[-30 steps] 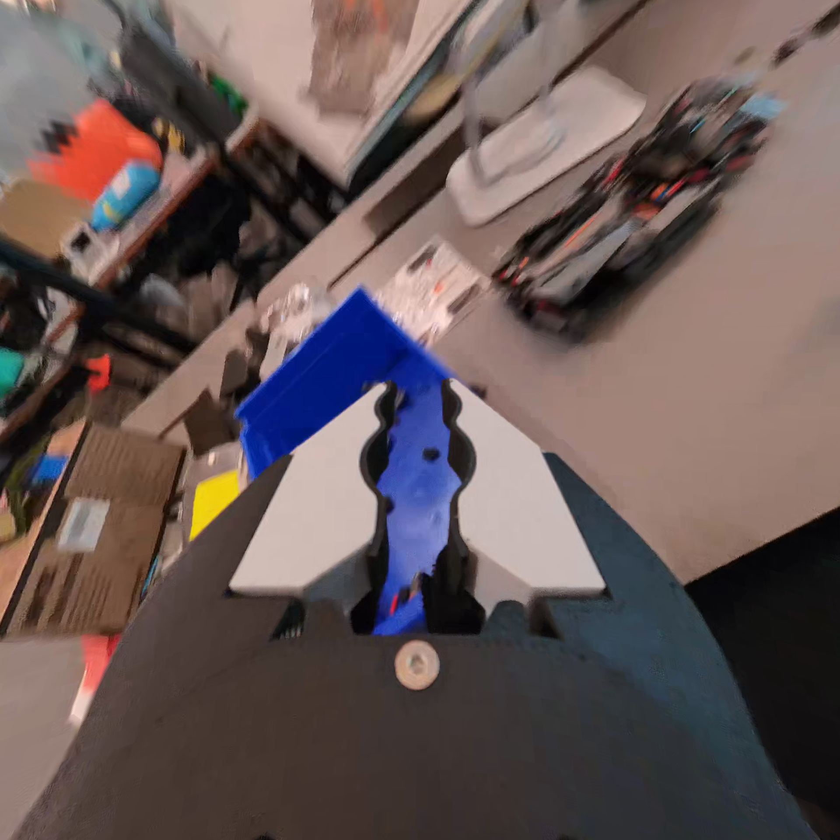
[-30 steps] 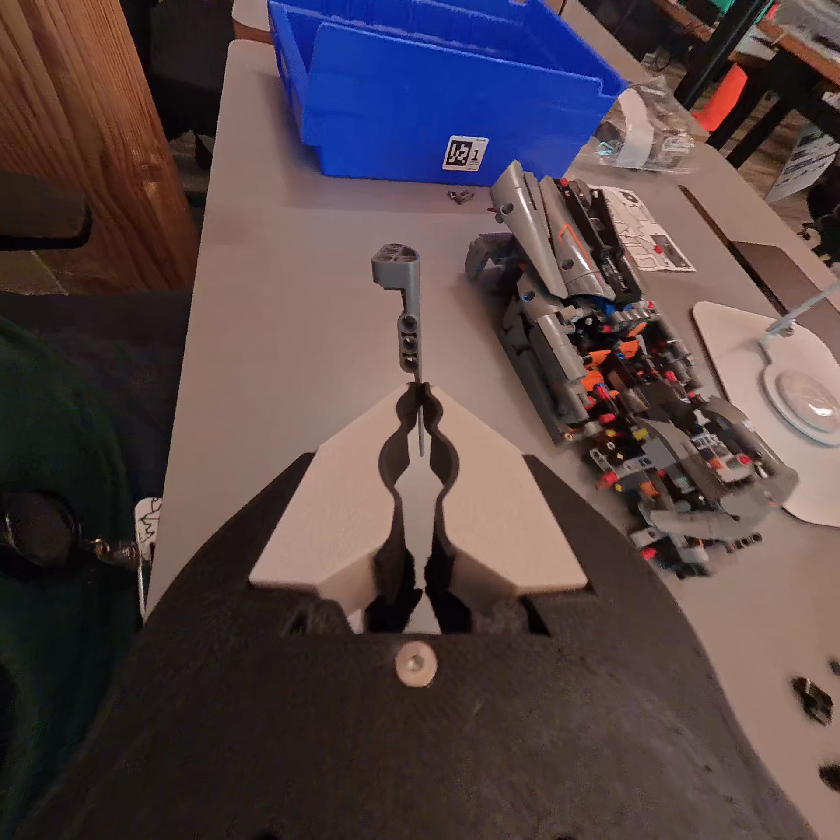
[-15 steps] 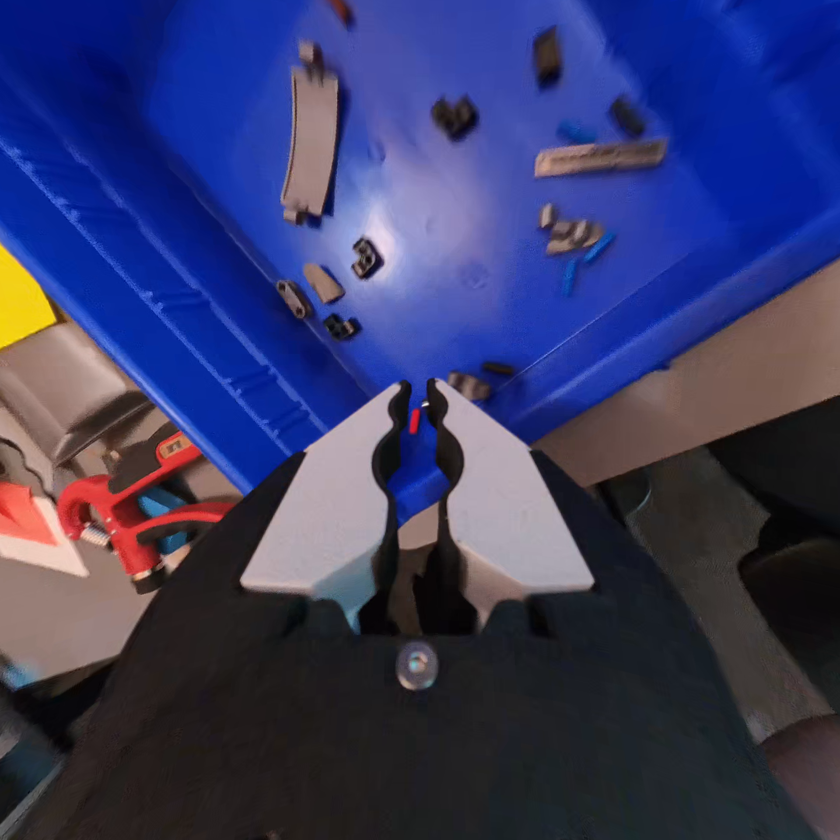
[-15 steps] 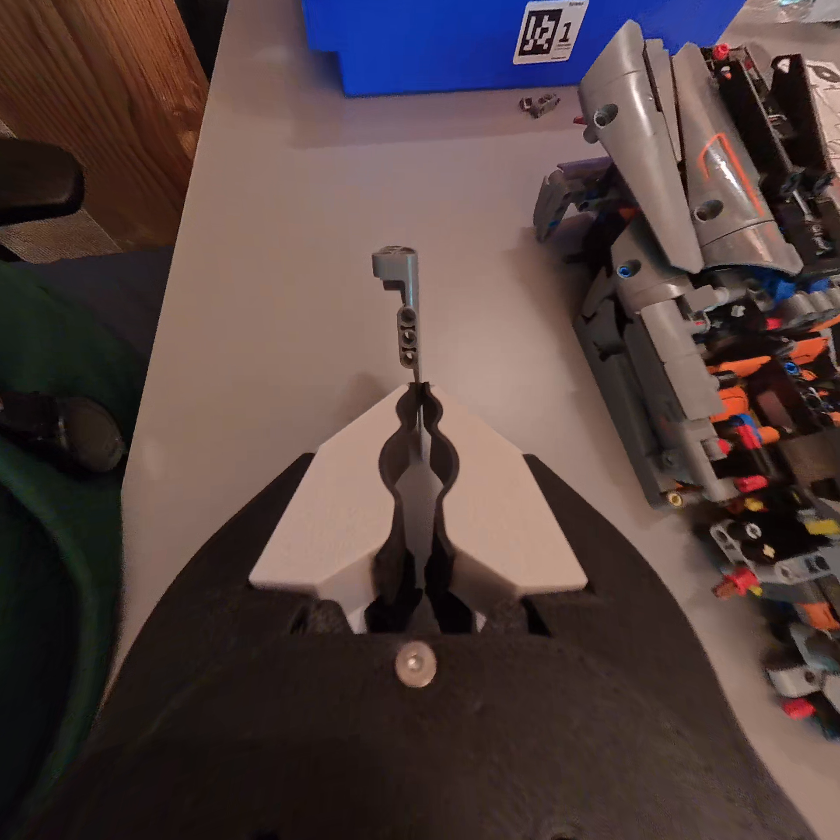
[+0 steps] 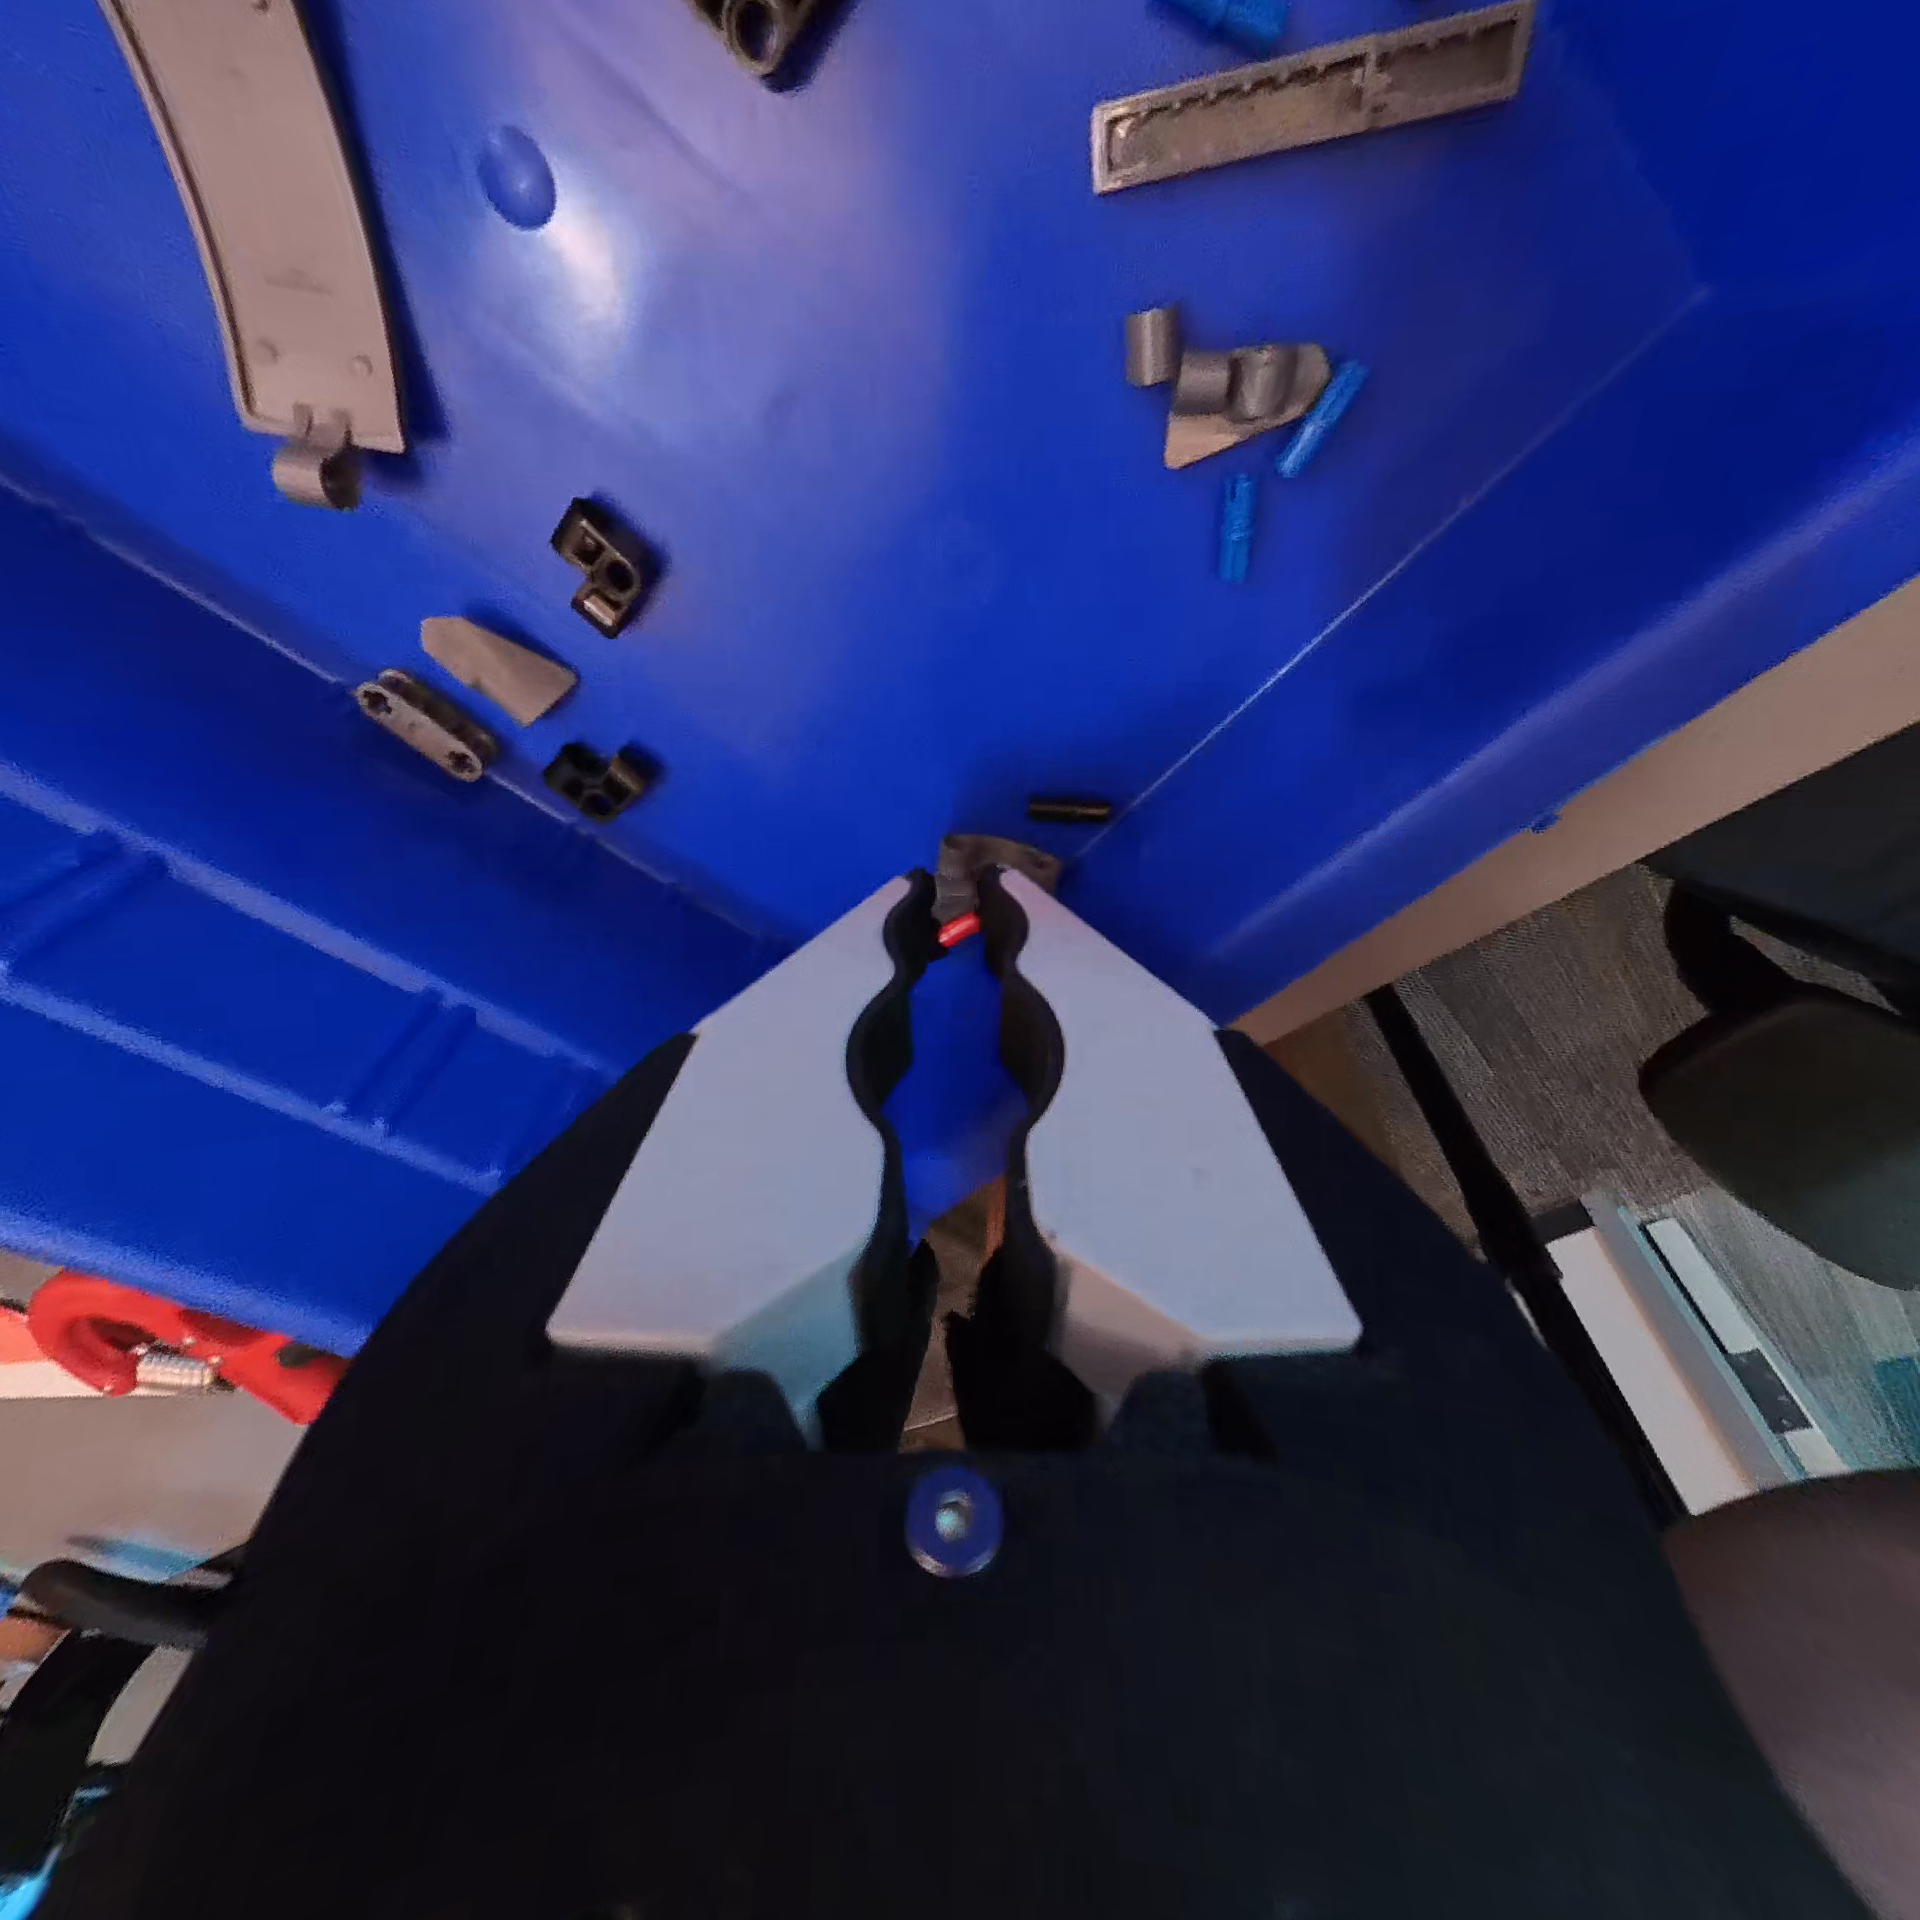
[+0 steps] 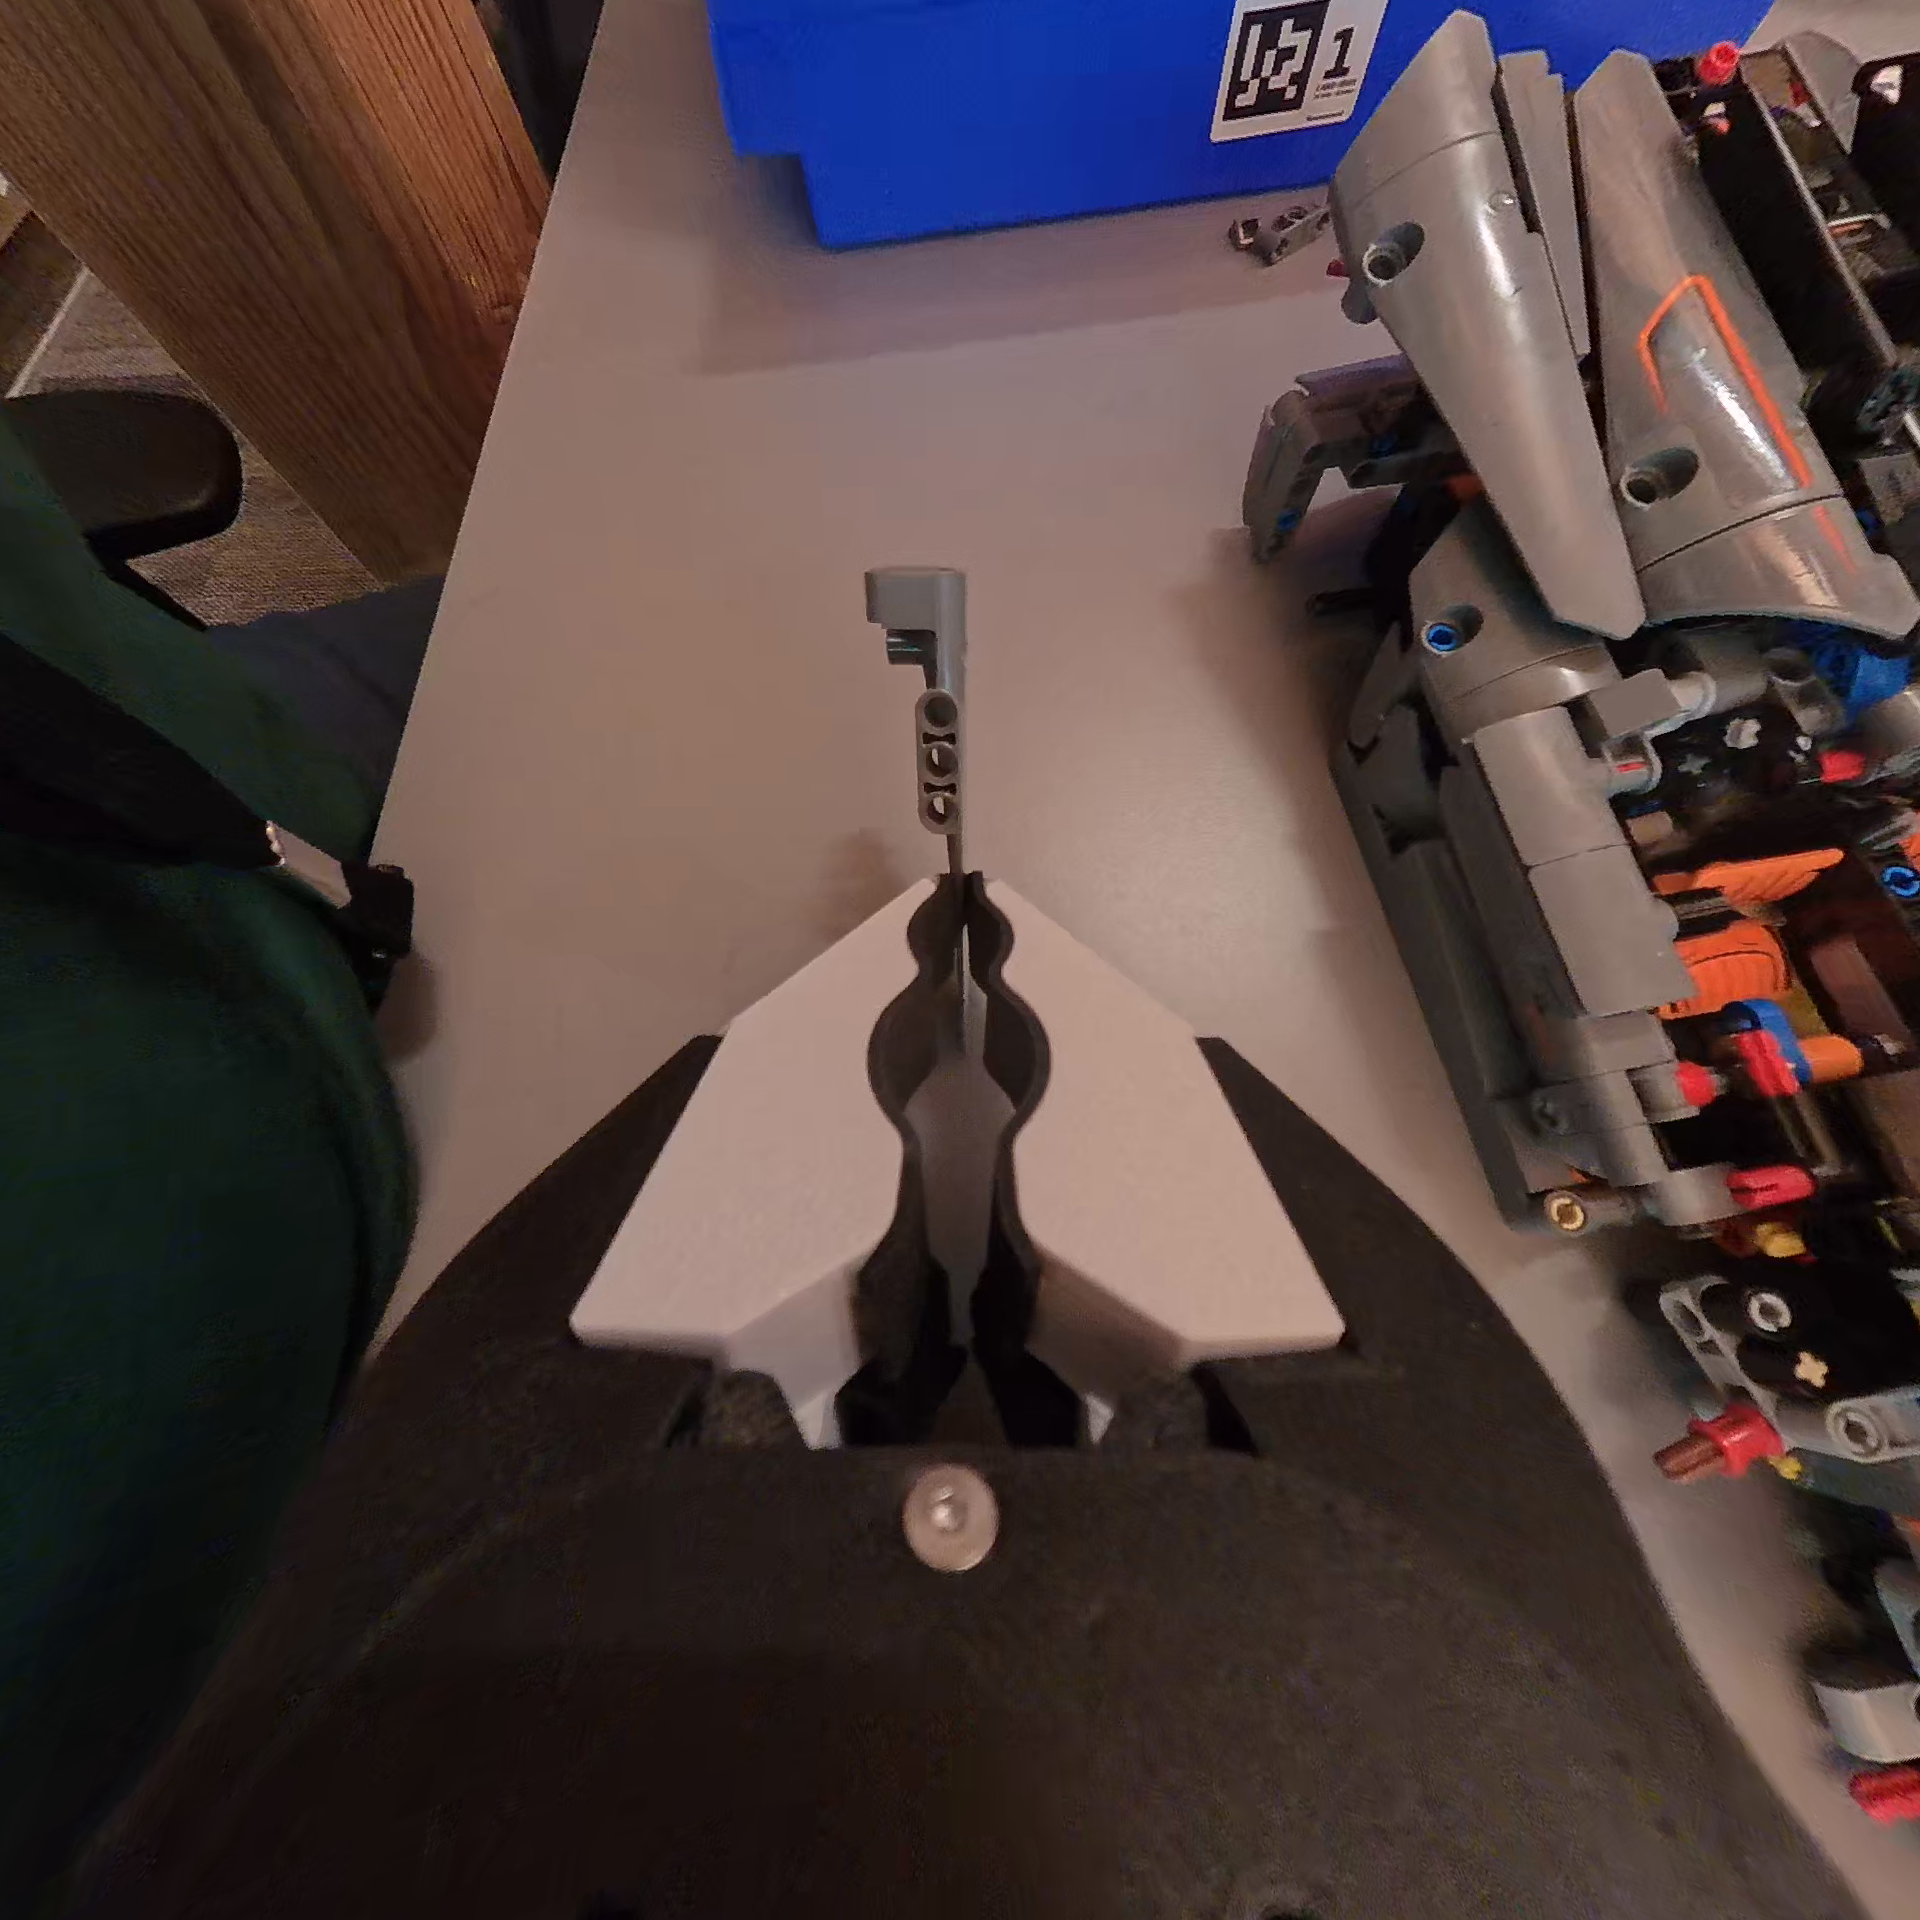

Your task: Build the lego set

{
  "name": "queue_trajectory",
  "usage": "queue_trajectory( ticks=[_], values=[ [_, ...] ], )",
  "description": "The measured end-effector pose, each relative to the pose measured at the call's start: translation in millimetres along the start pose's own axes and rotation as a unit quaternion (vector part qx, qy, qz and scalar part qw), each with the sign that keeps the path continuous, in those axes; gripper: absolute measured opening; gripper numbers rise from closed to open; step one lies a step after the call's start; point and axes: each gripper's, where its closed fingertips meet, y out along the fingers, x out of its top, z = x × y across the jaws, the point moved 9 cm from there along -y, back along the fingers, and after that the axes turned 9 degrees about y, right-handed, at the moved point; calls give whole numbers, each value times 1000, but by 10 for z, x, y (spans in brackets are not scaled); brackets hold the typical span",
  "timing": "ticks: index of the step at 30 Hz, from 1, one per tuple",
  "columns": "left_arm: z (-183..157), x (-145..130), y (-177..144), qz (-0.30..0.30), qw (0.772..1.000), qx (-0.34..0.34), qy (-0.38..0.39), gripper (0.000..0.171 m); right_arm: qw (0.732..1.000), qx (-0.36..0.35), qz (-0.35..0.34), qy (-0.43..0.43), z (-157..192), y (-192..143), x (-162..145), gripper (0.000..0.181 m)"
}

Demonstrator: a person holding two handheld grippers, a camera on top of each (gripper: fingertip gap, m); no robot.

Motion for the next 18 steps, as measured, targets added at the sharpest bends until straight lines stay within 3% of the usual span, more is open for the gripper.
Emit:
queue_trajectory(
  ticks=[4,10,12,18],
  values=[
    [55,-2,25,8,1000,0,4,7,1000,-2,4,-2,-1,13,-2,0],
    [26,154,-64,-28,999,-5,39,8,1000,-2,18,-4,4,41,-14,0],
    [83,73,-63,0,1000,8,30,8,1000,-2,26,-3,3,56,-19,0],
    [96,-102,52,105,993,-51,-3,0,999,-4,37,-6,6,80,-29,0]
  ],
)
